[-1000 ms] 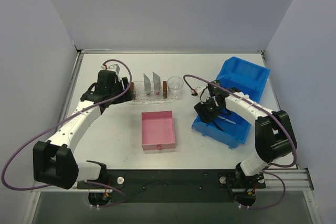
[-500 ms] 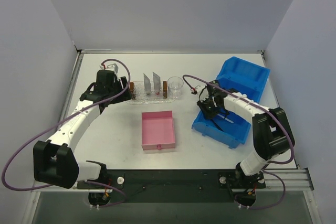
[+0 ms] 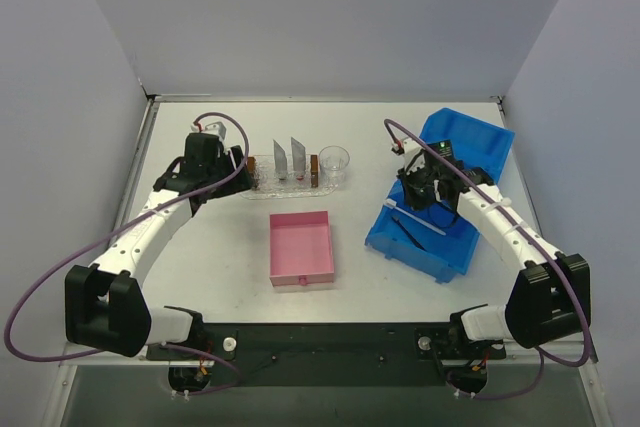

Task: Prepare toiletry sets of a toothbrush and toothpaste on the tray

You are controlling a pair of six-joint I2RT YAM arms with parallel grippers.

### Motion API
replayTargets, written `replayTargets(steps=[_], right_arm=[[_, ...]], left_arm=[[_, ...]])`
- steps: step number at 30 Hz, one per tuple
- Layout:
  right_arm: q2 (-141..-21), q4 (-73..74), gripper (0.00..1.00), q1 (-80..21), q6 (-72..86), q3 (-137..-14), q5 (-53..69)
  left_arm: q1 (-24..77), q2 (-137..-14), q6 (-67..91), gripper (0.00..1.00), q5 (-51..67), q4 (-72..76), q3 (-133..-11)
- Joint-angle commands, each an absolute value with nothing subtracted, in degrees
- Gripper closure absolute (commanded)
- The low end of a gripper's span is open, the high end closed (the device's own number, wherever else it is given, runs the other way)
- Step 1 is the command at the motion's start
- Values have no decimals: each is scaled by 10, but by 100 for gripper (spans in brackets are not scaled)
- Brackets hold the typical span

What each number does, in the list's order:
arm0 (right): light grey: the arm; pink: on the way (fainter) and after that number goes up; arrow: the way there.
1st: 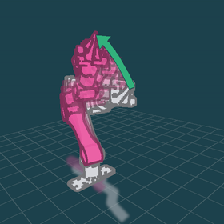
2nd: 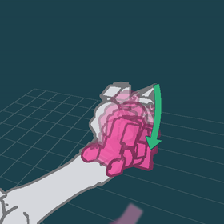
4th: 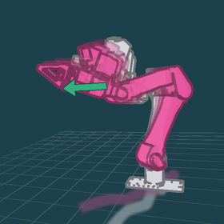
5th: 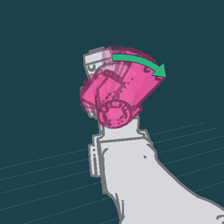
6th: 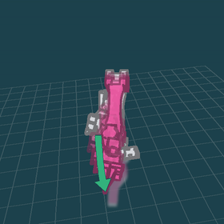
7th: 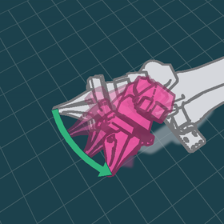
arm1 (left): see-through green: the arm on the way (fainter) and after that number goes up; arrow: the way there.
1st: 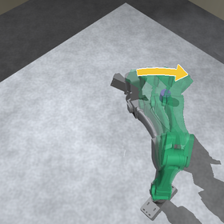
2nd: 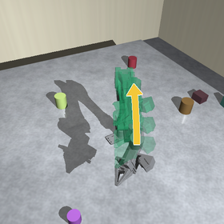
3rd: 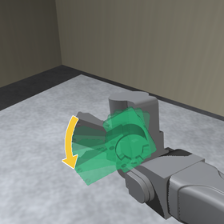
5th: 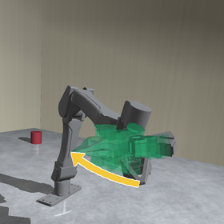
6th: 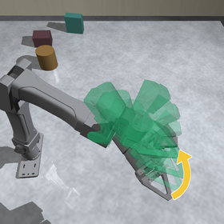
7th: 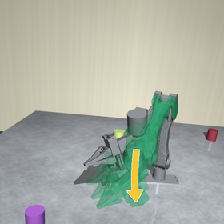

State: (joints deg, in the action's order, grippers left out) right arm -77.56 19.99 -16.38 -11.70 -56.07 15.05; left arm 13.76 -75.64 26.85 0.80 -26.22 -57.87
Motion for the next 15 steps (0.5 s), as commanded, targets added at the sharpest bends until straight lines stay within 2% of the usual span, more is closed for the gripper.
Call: replayTargets(steps=[1, 6, 8, 9, 11, 12, 15], right_arm=[[-771, 242, 100, -155, -96, -571, 176], [-749, 256, 100, -149, -84, -545, 186], [-744, 269, 97, -149, -84, -538, 187], [-746, 271, 91, -149, -83, -535, 185], [-757, 276, 85, -149, -80, -537, 181], [-763, 279, 76, -149, -77, -541, 178], [-793, 290, 62, -149, -70, -563, 172]], left_arm=[[135, -751, 273, 28, 10, -214, -581], [135, -723, 280, 28, -10, -151, -543], [135, -716, 285, 28, -18, -129, -530], [134, -717, 289, 28, -20, -115, -522], [134, -720, 294, 28, -25, -108, -520], [133, -723, 305, 28, -28, -108, -521], [126, -723, 329, 27, -30, -107, -521]])
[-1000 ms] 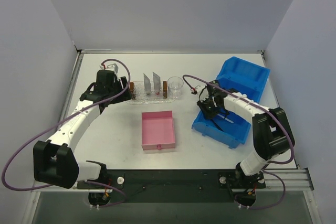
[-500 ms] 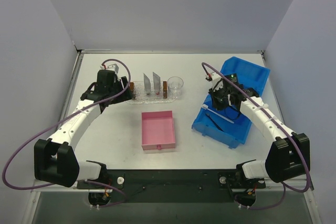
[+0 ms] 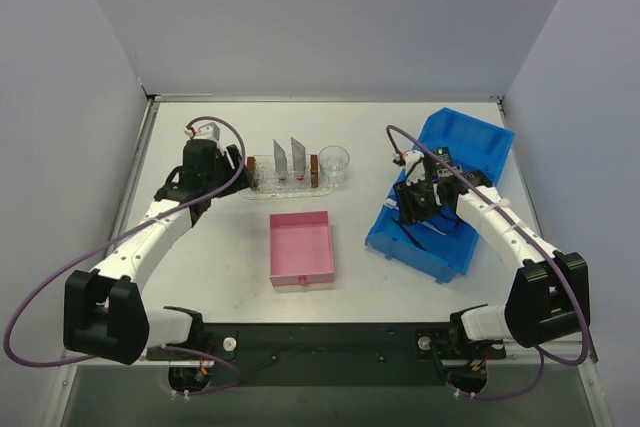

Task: Prepare toiletry sets of a toothbrush and toothpaste on the tray

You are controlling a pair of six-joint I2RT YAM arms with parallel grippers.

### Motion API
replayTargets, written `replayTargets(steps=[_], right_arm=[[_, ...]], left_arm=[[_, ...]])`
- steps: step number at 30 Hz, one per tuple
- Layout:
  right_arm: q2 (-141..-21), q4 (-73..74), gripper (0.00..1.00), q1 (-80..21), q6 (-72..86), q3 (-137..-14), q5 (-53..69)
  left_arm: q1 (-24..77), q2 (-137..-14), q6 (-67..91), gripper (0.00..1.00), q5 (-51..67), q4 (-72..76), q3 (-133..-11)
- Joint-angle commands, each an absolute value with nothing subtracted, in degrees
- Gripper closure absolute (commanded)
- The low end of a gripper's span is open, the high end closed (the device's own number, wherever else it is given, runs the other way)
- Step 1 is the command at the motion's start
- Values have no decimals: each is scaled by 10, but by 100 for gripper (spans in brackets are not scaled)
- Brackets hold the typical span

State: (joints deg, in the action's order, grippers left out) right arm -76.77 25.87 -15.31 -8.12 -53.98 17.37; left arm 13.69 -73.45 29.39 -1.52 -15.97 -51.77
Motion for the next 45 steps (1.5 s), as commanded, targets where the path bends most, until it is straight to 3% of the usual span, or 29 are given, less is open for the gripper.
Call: replayTargets(steps=[1, 10, 27, 42, 45], right_arm=[[-798, 292, 60, -150, -74, -569, 171], [-856, 309, 53, -183, -112, -582, 155], [-915, 201, 63, -213, -109, -539, 78], [-909, 176, 65, -210, -101, -503, 56], [-924, 178, 69, -205, -108, -504, 71]], left_arm=[[122, -722, 334, 27, -30, -108, -519], [48, -714, 373, 27, -32, -141, -505], [10, -717, 361, 27, -18, -144, -523], [4, -690, 363, 27, -3, -111, -485], [4, -674, 363, 27, -4, -109, -472]])
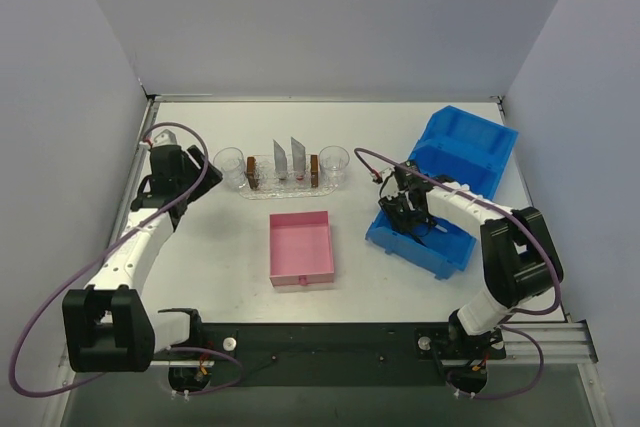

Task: Prepare toiletry sets of a toothbrush and toothpaste on the tray

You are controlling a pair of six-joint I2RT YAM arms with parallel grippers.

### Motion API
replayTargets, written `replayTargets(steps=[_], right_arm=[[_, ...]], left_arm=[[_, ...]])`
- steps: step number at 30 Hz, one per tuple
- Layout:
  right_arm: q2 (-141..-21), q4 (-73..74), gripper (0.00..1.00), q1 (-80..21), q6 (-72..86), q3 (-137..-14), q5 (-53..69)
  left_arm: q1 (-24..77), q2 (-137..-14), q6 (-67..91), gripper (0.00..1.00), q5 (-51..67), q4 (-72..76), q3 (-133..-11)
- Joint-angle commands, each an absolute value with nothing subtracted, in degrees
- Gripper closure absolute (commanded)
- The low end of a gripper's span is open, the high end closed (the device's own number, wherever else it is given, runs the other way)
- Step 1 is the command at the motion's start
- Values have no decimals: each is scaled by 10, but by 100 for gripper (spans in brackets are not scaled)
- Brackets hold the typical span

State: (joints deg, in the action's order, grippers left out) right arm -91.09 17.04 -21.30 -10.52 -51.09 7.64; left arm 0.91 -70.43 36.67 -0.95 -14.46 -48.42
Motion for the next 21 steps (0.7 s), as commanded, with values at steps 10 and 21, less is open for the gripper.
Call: replayTargets(steps=[10, 21], right_arm=[[-946, 176, 85, -200, -119, -497, 86], [-846, 178, 100, -200, -105, -483, 49]], left_arm=[[4, -621, 356, 27, -5, -101, -435], [4, -586, 322, 27, 19, -104, -425]])
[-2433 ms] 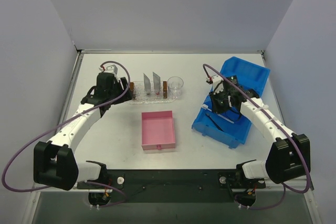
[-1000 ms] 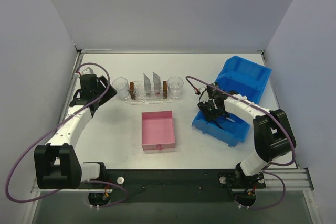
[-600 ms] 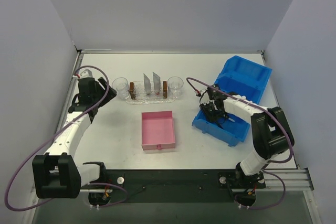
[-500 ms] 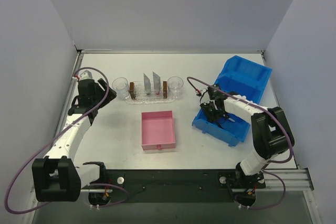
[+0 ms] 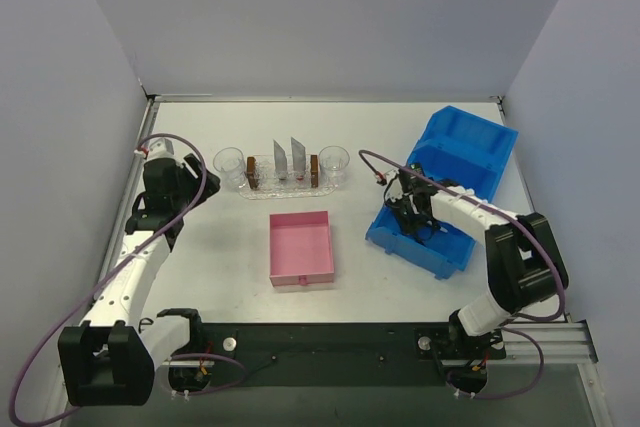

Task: Prepare toiletry sets of a toothbrush and toothpaste on the tray

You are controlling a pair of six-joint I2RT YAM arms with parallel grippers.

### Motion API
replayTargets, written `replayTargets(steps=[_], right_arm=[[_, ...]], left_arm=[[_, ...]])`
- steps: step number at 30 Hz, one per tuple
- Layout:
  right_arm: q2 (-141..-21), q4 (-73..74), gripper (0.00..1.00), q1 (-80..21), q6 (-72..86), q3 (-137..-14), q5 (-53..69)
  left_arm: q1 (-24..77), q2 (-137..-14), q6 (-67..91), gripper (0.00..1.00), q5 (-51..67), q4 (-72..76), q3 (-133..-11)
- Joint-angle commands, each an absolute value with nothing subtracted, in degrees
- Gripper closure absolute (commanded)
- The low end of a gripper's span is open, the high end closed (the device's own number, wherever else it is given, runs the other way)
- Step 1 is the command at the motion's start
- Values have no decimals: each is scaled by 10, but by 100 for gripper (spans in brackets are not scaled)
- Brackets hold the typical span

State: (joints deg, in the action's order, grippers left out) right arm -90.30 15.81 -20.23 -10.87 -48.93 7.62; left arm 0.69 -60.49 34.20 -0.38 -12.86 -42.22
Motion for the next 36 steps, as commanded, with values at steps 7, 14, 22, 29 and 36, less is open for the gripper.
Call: replayTargets(steps=[7, 14, 22, 29, 36], right_arm=[[-774, 189, 100, -200, -98, -490, 21], [-759, 177, 100, -199, -103, -475, 25], [-817, 110, 80, -199, -89, -468, 57], [-861, 61, 71, -194, -92, -457, 37], [-902, 29, 65, -193, -103, -459, 36]], left_arm=[[4, -584, 303, 27, 45, -97, -424], [4, -578, 288, 27, 63, -102, -427], [4, -573, 290, 27, 77, -102, -424], [4, -571, 294, 27, 75, -103, -425], [4, -586, 298, 27, 66, -98, -434]])
